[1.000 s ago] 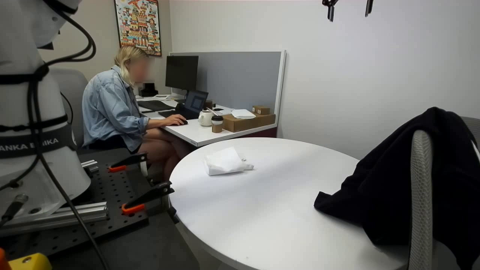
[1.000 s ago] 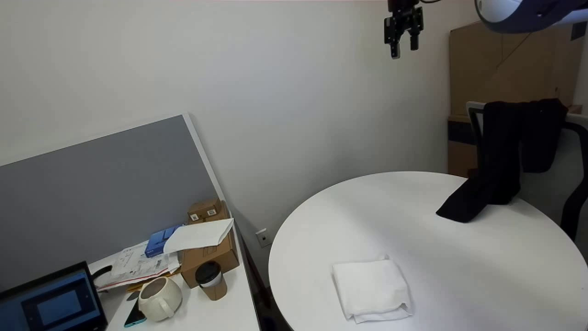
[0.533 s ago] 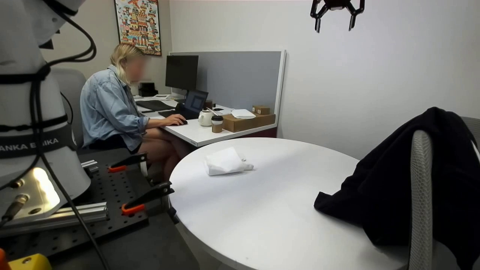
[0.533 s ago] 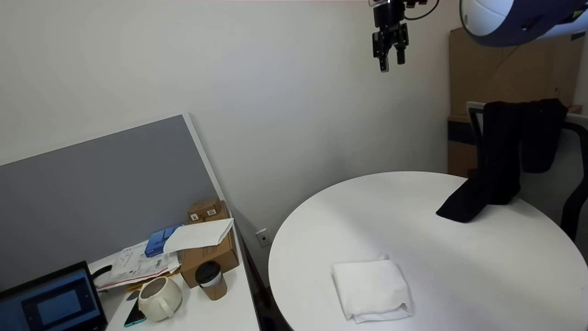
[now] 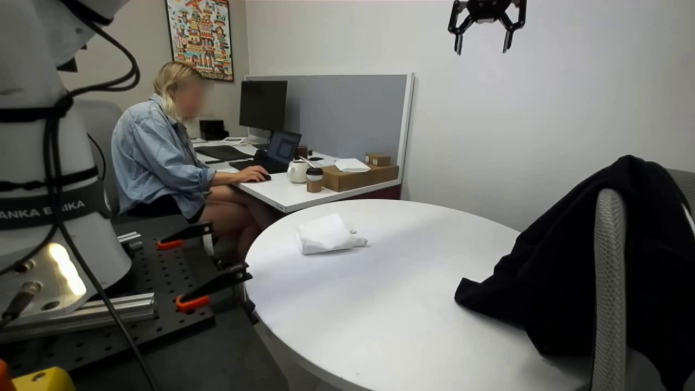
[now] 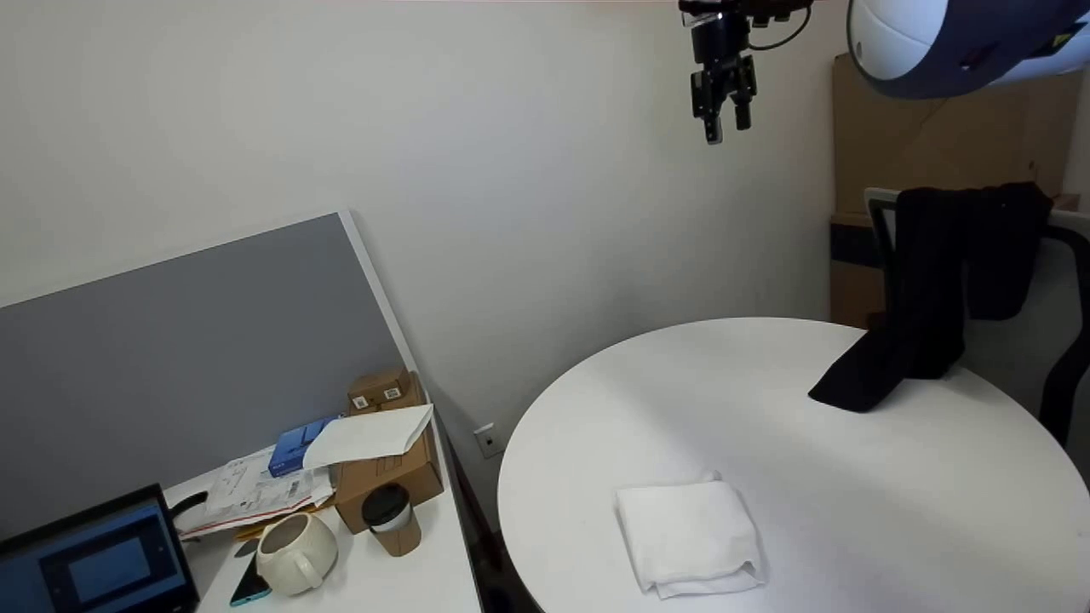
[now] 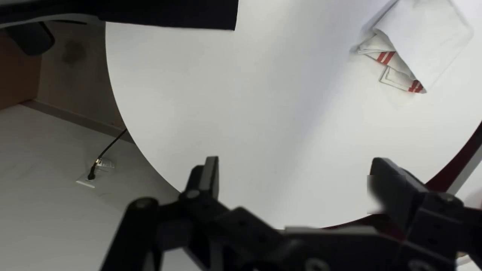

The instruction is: Pick the shirt and put it on the back rest of the chair

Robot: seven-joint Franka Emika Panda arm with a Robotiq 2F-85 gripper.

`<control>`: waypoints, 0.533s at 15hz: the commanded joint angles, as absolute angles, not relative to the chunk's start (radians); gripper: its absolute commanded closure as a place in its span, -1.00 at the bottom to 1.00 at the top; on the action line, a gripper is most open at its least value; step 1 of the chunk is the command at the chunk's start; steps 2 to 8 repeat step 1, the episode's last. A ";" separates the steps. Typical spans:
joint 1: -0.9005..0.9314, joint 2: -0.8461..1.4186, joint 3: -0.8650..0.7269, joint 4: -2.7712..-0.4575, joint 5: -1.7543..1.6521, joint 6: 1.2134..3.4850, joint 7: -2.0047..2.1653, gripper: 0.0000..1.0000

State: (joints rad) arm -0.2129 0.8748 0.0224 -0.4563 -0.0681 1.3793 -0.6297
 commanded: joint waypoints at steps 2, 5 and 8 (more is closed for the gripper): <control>-0.209 0.889 0.011 -0.429 -0.059 1.367 -0.631 -1.00; -0.209 0.889 0.011 -0.429 -0.059 1.367 -0.631 -1.00; -0.209 0.889 0.011 -0.429 -0.059 1.367 -0.631 -1.00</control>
